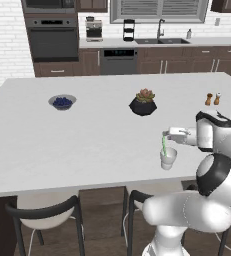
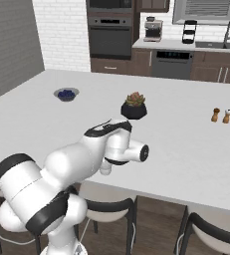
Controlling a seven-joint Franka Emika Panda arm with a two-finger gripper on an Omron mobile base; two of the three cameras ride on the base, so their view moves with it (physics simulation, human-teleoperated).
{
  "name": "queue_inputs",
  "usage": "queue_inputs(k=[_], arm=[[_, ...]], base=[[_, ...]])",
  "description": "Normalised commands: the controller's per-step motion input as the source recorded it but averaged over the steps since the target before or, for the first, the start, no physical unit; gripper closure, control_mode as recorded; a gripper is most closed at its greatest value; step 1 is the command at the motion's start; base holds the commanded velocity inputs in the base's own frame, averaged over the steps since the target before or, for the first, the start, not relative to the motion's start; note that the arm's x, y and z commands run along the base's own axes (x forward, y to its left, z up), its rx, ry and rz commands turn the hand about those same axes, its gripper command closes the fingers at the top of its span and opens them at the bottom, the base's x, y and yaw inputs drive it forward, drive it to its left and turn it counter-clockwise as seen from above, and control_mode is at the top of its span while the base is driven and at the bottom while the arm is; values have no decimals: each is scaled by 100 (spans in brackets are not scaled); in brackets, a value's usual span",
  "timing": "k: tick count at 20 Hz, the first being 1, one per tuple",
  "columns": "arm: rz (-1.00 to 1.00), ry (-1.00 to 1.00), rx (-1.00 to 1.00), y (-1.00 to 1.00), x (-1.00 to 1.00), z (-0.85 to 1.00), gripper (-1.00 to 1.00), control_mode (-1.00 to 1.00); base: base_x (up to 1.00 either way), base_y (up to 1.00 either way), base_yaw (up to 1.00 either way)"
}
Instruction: Take a straw from the drawer in front and place it inside the glass cup on the dining counter.
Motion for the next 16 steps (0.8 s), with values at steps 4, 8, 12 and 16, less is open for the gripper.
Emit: queue_inputs(k=[4, 8, 12, 16], arm=[[-15, 0, -18, -24, -3, 38, -100, -100], [-16, 6, -14, -31, -41, 59, -100, -100], [-12, 17, -16, -10, -81, 79, -100, -100], [-13, 29, -23, 0, -92, 67, -100, -100]], base=[[0, 0, 0], [0, 0, 0], [0, 0, 0], [0, 0, 0]])
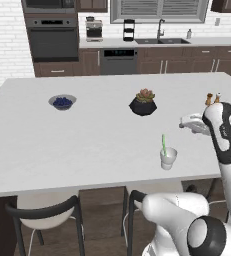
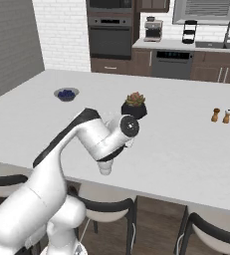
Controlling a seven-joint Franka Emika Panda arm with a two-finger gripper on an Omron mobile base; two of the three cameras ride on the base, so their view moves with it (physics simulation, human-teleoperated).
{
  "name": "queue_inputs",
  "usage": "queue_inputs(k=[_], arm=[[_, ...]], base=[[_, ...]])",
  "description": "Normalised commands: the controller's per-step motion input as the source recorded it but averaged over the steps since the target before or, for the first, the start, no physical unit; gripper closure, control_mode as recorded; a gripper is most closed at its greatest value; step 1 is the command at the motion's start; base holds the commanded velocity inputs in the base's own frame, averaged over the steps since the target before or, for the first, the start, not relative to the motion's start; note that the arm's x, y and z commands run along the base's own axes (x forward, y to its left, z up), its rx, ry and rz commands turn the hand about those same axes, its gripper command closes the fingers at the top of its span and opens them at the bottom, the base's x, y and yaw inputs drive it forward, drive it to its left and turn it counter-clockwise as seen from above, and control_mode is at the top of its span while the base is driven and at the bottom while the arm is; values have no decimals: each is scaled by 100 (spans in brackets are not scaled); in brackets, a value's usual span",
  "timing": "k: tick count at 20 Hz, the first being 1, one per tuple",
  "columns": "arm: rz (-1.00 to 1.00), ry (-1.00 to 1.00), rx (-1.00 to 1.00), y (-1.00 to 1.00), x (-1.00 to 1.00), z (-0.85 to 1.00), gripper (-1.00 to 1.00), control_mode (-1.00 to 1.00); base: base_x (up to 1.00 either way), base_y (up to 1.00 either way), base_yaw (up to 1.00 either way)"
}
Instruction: Take a straw from the drawer in front and place it inside the glass cup on the dining counter.
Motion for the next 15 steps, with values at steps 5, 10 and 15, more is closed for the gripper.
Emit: queue_inputs(k=[5, 10, 15], arm=[[-13, 39, -32, 24, -80, 19, -100, -100], [-10, 38, -35, 37, -62, -18, -100, -100], [-10, 29, -26, 26, -47, -25, -100, -100]], base=[[0, 0, 0], [0, 0, 0], [0, 0, 0]])
